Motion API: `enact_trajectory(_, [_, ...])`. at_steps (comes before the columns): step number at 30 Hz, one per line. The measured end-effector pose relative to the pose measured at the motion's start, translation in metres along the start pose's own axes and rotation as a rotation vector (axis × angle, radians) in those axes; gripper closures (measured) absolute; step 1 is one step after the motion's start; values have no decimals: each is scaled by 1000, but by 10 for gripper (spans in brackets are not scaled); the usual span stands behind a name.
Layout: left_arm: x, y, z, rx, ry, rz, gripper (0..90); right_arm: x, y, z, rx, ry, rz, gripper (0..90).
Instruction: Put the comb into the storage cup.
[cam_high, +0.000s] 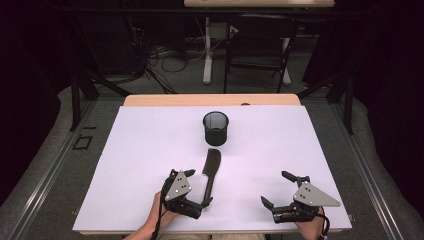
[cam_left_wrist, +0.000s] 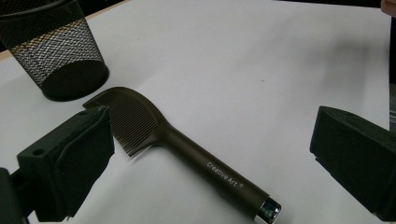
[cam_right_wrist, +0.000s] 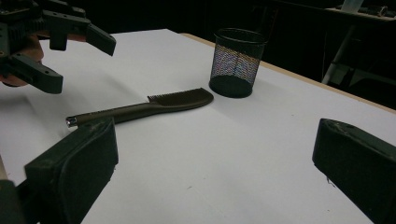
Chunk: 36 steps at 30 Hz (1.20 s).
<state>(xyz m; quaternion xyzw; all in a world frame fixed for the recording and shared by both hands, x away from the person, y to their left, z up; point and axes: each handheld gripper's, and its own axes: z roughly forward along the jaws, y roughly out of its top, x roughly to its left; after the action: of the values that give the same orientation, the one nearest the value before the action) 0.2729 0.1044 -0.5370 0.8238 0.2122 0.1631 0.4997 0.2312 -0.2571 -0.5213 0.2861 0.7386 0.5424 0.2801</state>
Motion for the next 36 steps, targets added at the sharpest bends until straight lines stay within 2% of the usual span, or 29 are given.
enact_trajectory(16, [-8,3,14,38,-35,13,0,0,0,0,1,-1,-9,0])
enact_trajectory(19, [-9,3,16,48,-46,16,25,0,0,0,8,-1,-12,0])
enact_trajectory(24, [-11,3,18,63,-58,20,190,-1,-1,0,11,-1,-4,0])
enact_trajectory(25, [-12,2,18,65,-69,19,325,0,0,0,12,-1,-10,0])
enact_trajectory(26, [-13,2,19,71,-68,17,325,0,0,0,12,-1,-10,0])
enact_trajectory(27, [-13,2,19,83,-86,23,435,0,0,0,12,-1,-13,0])
enact_trajectory(28, [-13,2,19,83,-86,23,519,0,0,0,12,-1,-13,0])
enact_trajectory(29, [-13,1,20,95,-86,24,519,0,0,0,10,-1,-14,1])
enact_trajectory(30, [-13,1,20,99,-98,22,592,0,0,0,9,0,-14,1])
enact_trajectory(31, [-13,0,21,107,-116,18,741,0,0,1,11,2,-10,1])
enact_trajectory(32, [-13,0,21,107,-116,18,795,0,0,1,11,2,-10,1])
enact_trajectory(33, [-13,-1,21,110,-123,17,795,0,0,1,14,3,-9,1])
enact_trajectory(35, [-13,-1,21,118,-128,16,898,-1,-1,0,13,2,-9,1])
enact_trajectory(36, [-13,-1,21,124,-132,14,900,0,0,0,13,2,-10,1])
